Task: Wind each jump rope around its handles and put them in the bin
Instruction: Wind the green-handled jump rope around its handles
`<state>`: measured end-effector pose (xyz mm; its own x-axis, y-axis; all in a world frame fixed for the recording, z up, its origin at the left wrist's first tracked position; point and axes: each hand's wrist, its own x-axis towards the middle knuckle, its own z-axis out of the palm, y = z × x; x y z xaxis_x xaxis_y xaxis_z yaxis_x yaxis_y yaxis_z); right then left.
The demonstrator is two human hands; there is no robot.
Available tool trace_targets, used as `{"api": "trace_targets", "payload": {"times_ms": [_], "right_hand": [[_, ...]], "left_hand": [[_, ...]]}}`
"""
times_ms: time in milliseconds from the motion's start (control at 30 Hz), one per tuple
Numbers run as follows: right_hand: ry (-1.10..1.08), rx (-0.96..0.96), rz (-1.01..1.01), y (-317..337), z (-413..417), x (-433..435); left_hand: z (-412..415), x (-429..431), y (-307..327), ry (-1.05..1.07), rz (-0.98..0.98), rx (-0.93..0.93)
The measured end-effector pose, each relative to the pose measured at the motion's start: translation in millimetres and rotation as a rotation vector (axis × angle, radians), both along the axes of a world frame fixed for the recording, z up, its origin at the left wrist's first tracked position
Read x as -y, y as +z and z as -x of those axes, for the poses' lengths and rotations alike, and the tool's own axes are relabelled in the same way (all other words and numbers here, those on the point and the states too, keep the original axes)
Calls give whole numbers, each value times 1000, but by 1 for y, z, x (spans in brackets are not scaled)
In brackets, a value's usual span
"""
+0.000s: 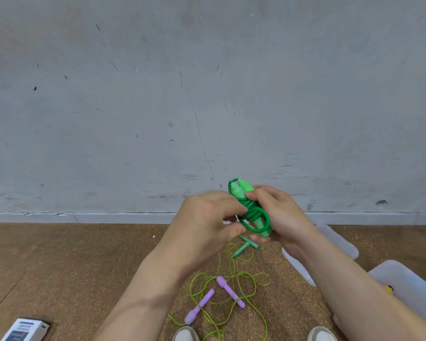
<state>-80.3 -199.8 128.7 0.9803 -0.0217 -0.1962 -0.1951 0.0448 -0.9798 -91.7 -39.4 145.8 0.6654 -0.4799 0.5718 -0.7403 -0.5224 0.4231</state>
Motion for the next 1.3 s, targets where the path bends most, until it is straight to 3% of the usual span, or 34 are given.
{"api": "trace_targets", "payload": {"times_ms": [167, 267, 400, 667, 800, 967, 1033, 1300], "right_hand": [[-104, 97, 54, -4, 2, -9], [-108, 117, 78, -8, 5, -19], [-103, 130, 84, -12, 8, -36], [-134, 224, 196, -17, 8, -44], [-169, 296, 296, -25, 4, -46], [-187, 296, 382, -28, 0, -43], [-188, 299, 382, -28, -1, -41], [-150, 293, 463, -28, -3, -41]], "left_hand": [[1, -2, 5, 73, 378, -412], [-1, -1, 10, 105, 556, -550], [-2, -5, 17, 216, 764, -530], [-8, -8, 11, 324, 775, -433], [-12, -13, 3, 465, 589, -270], [-10, -13, -2, 650, -100, 121], [-6, -8, 0, 678, -262, 203], [-5, -11, -1, 697, -365, 189]]}}
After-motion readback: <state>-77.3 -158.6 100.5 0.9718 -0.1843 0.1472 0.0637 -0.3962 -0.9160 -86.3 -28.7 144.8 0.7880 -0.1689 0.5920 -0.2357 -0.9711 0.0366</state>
